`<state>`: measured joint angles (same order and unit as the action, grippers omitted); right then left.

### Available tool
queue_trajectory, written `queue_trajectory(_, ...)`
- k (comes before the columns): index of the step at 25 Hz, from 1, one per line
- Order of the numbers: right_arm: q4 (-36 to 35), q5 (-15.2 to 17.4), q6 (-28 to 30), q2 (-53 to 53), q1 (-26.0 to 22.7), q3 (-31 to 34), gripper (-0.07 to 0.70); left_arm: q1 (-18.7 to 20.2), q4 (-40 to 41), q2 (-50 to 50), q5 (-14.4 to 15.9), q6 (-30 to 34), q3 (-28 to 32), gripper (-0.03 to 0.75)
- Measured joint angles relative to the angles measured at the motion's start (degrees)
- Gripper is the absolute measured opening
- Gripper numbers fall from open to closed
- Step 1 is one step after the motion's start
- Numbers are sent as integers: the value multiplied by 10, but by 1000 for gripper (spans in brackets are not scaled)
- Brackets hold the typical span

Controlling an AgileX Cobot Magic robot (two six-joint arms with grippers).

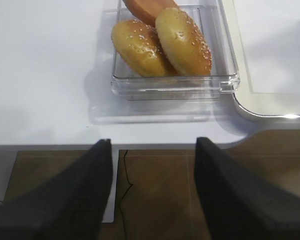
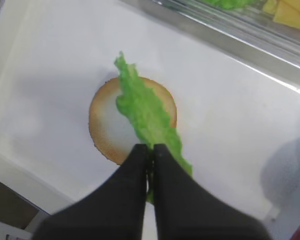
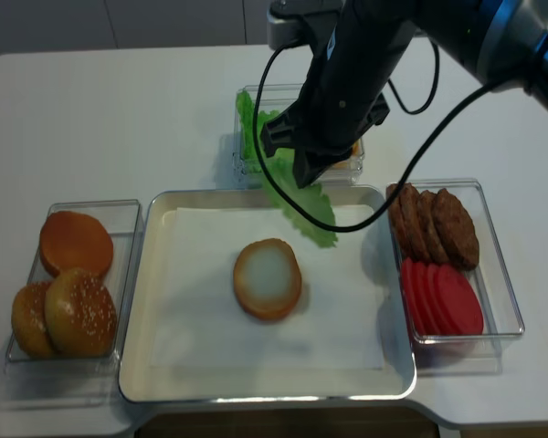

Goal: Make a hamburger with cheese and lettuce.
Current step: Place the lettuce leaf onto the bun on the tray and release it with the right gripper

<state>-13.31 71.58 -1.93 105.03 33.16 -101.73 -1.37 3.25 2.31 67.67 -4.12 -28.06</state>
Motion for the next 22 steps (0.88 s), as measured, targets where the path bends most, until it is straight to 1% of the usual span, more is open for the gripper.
queue_trajectory(9, -5, -2, -6, 24, 15, 0, 33, 0, 0, 0, 0, 0, 0, 391)
queue_trajectory(18, 36, -2, -26, 23, 16, 0, 33, 0, 0, 0, 0, 0, 0, 391)
queue_trajectory(22, 47, -2, -30, 23, 16, -17, 33, 0, 0, 0, 0, 0, 0, 391)
